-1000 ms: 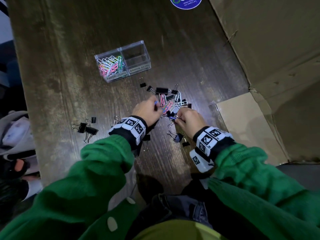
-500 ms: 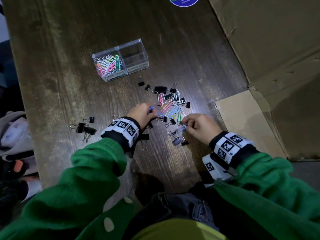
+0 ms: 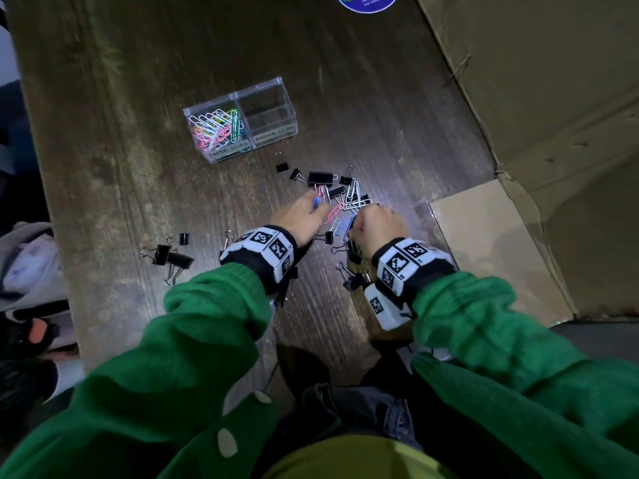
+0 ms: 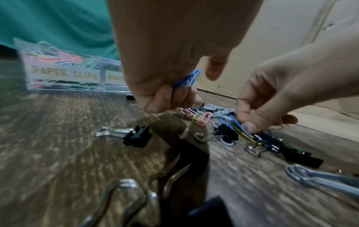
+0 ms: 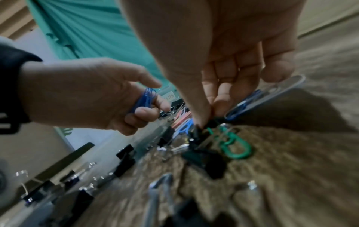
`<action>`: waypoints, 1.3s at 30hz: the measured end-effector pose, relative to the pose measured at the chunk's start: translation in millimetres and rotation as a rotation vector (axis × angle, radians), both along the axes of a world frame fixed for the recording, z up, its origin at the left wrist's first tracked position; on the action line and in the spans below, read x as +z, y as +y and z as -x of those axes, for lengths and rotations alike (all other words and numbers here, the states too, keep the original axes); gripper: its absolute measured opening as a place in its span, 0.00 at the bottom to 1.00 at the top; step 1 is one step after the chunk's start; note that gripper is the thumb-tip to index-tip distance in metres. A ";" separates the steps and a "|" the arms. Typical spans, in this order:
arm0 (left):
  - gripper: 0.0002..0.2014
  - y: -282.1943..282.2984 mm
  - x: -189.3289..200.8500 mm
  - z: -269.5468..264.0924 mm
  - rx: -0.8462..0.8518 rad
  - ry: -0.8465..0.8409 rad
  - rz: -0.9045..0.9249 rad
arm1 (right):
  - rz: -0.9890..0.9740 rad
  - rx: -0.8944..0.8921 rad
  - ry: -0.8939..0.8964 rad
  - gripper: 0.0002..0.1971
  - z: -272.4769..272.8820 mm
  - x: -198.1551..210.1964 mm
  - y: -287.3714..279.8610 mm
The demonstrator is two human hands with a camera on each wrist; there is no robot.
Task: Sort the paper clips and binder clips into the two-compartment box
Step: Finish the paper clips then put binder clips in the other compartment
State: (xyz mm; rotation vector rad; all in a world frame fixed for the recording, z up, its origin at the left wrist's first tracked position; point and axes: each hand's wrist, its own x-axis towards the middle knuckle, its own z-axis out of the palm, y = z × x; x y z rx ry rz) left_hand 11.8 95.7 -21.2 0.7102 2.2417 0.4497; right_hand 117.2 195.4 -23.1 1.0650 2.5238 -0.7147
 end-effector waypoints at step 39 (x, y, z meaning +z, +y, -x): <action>0.09 -12.0 1.2 -2.6 -0.007 -0.022 -0.201 | 0.009 -0.083 -0.031 0.21 -44.7 10.9 13.3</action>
